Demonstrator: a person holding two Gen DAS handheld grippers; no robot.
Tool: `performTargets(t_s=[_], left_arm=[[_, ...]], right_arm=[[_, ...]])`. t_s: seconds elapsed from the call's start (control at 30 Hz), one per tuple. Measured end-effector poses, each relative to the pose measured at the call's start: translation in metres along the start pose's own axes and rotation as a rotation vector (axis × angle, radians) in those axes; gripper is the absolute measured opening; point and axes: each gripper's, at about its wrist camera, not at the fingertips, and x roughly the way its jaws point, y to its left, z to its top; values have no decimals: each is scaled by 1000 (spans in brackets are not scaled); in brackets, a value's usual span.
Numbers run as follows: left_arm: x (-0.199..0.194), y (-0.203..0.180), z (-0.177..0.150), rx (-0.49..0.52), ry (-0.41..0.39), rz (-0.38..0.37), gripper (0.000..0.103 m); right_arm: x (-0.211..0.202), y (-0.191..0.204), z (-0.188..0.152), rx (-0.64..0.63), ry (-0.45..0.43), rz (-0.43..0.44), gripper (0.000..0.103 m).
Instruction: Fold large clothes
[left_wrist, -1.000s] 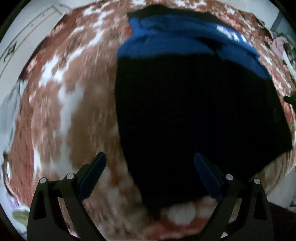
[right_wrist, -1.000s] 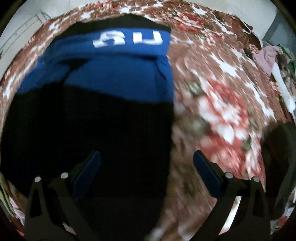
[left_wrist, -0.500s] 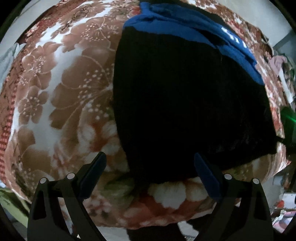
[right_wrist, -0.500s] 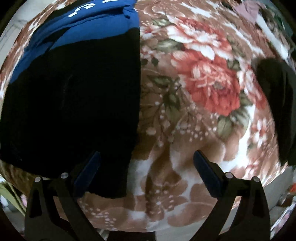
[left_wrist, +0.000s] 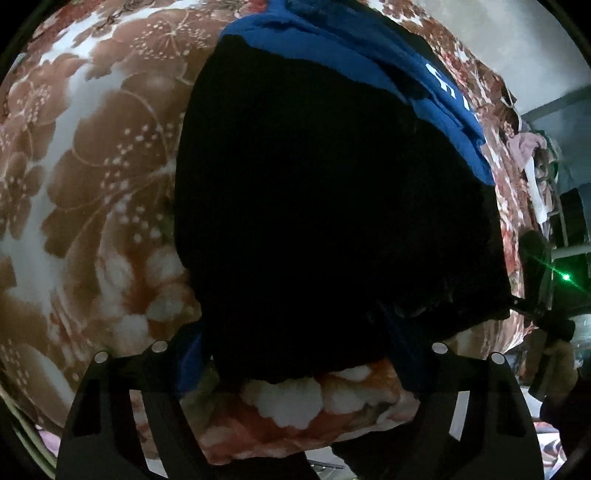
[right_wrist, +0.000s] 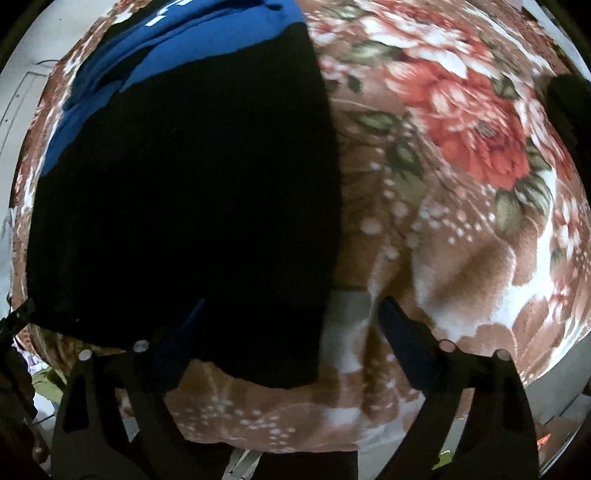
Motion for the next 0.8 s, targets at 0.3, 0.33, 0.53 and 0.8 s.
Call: performTargets(t_s=[0.3, 0.33, 0.53, 0.8], left_arm=[[14, -5, -7, 74, 27, 29, 82], [10, -9, -6, 83, 13, 25, 82], [24, 5, -5, 73, 39, 17, 78], [29, 3, 3, 51, 19, -38, 72]], right_arm=[[17, 11, -5, 35, 54, 55, 85], [15, 13, -3, 32, 55, 69, 81], [21, 21, 5, 13, 78, 61, 83], [19, 34, 21, -25, 84, 57, 70]])
